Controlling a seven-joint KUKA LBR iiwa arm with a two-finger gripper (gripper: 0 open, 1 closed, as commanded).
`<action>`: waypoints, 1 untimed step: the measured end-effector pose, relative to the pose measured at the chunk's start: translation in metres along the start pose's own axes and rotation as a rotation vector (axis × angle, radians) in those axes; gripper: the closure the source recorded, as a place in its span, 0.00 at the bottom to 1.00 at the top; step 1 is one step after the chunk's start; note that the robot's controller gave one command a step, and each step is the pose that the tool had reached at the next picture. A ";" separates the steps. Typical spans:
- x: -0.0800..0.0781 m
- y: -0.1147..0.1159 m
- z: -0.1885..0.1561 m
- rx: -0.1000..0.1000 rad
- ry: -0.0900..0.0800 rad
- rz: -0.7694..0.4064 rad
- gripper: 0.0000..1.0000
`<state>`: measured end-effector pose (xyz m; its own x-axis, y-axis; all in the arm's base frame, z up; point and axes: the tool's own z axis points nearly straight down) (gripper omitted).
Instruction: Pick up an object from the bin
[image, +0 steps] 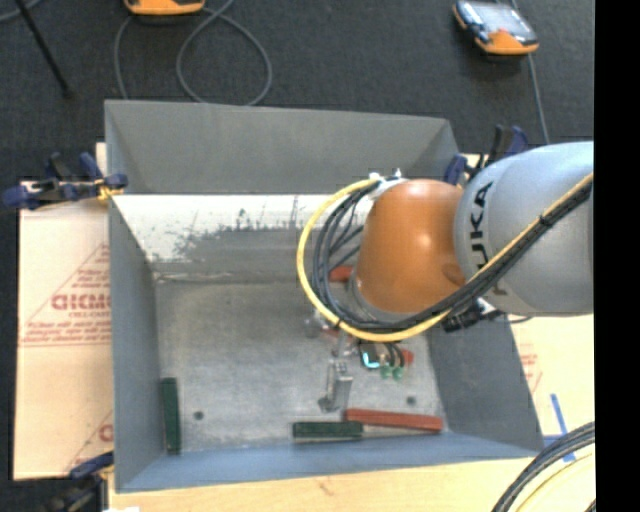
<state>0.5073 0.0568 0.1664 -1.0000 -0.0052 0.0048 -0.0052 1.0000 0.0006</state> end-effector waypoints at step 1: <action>0.031 -0.022 0.096 -0.002 -0.021 0.070 0.00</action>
Offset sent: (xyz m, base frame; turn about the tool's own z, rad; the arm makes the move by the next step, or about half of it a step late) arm -0.0359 -0.0219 -0.0964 0.0714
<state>0.4761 0.0341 0.0707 -0.9977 0.0651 -0.0164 0.0651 0.9979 0.0027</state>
